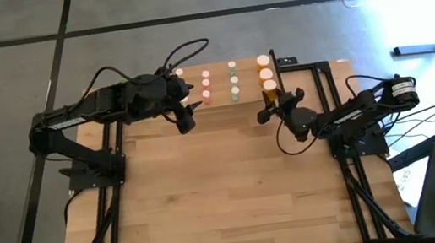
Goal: Pick and place medicine bottles onto shelf by color
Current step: Put the orange pill bottle on the shelf aligned with the other orange pill bottles
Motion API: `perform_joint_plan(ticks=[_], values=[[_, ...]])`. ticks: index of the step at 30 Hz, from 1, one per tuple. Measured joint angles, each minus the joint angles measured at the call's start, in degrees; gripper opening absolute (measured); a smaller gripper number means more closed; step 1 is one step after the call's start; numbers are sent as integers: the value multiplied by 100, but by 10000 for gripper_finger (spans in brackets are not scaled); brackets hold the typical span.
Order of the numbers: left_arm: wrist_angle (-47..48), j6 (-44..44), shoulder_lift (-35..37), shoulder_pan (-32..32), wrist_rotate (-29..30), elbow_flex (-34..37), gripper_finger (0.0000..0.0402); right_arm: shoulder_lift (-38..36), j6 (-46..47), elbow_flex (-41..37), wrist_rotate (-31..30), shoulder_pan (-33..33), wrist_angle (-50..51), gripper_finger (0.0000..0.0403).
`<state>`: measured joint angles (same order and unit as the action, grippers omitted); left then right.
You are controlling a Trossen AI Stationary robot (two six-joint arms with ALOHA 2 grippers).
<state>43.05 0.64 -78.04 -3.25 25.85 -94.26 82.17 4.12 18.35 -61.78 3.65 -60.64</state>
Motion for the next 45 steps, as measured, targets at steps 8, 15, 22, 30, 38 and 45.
perform_joint_plan(ticks=[8,15,22,30,38,45], values=[[-2,5,0,0,0,0,241,0,141,0,420,161,23,188],[0,5,2,0,-2,0,241,0,167,0,448,187,201,188],[0,94,2,0,-2,0,241,-2,330,2,485,187,289,188],[0,147,3,2,-2,0,241,-4,816,2,501,247,298,196],[0,147,4,2,-2,0,241,-9,826,7,728,359,295,201],[0,149,4,2,-2,0,241,-9,746,7,749,359,299,203]])
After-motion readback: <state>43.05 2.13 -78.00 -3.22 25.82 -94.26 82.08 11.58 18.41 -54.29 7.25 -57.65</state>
